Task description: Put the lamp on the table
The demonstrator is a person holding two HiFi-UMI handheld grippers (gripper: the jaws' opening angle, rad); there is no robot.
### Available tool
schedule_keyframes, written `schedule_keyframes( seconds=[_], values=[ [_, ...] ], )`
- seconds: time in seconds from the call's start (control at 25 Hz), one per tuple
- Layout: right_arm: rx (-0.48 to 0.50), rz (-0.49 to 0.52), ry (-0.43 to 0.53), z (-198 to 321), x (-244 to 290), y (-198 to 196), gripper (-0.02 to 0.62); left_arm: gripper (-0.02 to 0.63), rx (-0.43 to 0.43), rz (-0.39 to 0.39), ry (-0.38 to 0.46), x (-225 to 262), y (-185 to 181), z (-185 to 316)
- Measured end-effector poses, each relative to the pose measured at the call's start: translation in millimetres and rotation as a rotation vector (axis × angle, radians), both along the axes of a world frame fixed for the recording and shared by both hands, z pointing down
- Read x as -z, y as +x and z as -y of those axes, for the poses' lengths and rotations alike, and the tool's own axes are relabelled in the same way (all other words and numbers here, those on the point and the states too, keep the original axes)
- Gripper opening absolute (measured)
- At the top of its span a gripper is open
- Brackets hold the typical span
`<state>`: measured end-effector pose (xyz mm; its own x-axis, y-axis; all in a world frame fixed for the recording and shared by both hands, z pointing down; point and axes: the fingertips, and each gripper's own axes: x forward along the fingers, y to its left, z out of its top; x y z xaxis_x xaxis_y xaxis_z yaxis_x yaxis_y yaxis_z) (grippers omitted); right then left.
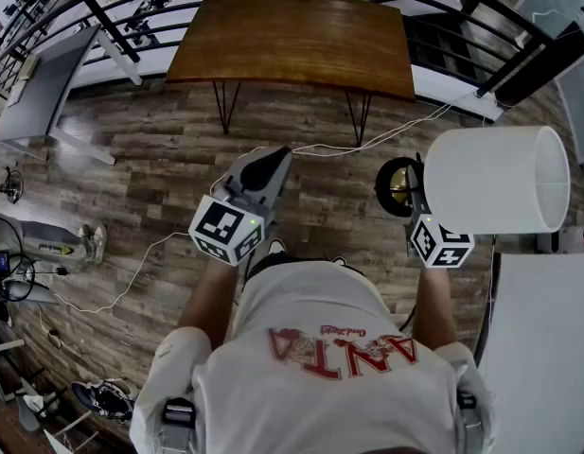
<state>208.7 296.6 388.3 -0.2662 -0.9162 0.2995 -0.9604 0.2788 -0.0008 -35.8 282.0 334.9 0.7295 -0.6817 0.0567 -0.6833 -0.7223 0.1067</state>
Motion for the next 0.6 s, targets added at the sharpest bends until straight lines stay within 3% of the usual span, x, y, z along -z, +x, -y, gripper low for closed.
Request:
schedule_keyframes(
  seconds=[0.6],
  values=[
    [0.0, -0.002, 0.008, 12.4, 2.8, -12.9, 0.058, 0.009, -0.014, 0.005, -0.012, -4.1, -10.2, 13.2]
  ],
)
